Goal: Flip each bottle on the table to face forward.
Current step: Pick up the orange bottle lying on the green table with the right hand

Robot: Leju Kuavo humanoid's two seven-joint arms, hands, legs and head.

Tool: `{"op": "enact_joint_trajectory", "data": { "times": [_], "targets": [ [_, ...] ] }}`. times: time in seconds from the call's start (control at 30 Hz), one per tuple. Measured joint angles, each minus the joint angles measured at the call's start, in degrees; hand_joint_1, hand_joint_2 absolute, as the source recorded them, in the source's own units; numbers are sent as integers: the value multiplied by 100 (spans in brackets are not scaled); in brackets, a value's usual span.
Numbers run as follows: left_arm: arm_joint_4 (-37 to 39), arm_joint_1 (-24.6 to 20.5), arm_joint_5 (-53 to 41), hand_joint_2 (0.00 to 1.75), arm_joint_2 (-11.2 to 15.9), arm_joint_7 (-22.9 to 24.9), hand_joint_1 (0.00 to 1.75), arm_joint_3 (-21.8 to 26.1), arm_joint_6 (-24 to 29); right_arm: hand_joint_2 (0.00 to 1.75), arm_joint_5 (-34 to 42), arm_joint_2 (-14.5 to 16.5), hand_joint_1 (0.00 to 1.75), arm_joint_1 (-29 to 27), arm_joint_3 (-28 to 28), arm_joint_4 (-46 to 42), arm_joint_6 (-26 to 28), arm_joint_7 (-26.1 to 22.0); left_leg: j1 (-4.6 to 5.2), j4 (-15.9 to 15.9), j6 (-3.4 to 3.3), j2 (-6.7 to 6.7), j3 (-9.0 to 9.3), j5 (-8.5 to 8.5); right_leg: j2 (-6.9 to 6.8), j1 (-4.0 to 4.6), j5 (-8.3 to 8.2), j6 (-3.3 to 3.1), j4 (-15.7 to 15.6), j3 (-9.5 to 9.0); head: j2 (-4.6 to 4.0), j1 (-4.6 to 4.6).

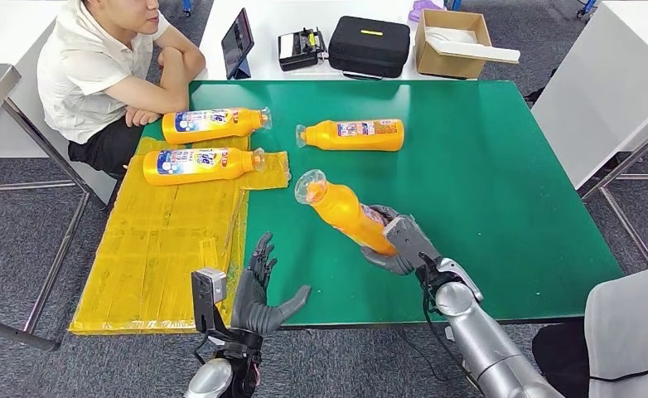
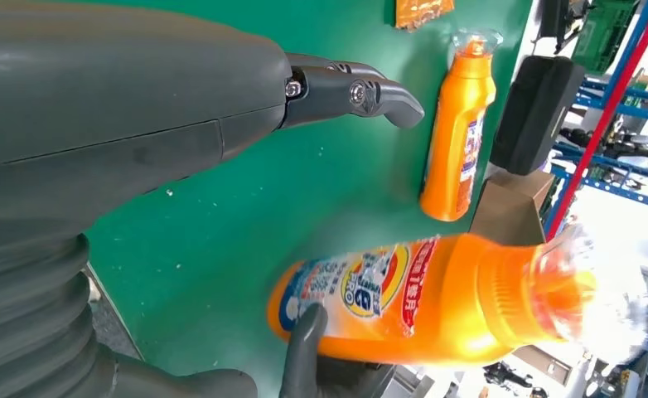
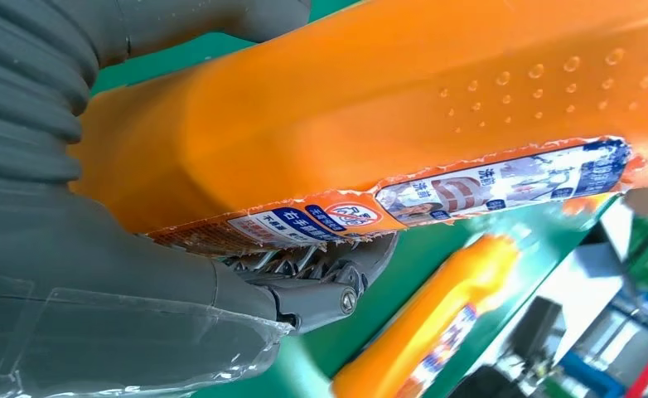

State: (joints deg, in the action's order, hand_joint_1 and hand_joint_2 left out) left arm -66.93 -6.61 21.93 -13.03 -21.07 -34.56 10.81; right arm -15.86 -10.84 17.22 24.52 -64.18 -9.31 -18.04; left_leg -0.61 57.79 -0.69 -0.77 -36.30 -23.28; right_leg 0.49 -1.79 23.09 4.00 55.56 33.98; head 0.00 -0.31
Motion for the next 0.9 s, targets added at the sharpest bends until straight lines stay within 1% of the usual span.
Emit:
{"op": "enact_joint_trajectory", "data": {
  "times": [0.23,0.57,0.7,0.9],
  "targets": [
    [-21,-118,-127,175,11,-37,0,-68,-146,175,58,171,175,95,220,-58,-27,-47,0,0,0,-7,-4,0,-5,0,0,0,0,2,0,0],
    [-131,-181,-293,175,30,-81,0,-43,-156,175,82,293,175,160,434,-60,-61,-88,0,0,0,-12,-6,1,-12,-1,0,0,0,3,0,1],
    [-198,-190,-375,175,8,-108,0,-15,-29,175,-105,381,175,180,588,-59,-83,-75,-1,0,0,-12,-6,1,-12,0,1,0,0,4,0,1],
    [-227,-254,-86,175,-91,-39,0,161,216,175,-250,592,175,174,918,-60,89,-88,-1,0,1,-12,-7,2,-12,0,1,-1,1,7,0,1]
  ]
}}
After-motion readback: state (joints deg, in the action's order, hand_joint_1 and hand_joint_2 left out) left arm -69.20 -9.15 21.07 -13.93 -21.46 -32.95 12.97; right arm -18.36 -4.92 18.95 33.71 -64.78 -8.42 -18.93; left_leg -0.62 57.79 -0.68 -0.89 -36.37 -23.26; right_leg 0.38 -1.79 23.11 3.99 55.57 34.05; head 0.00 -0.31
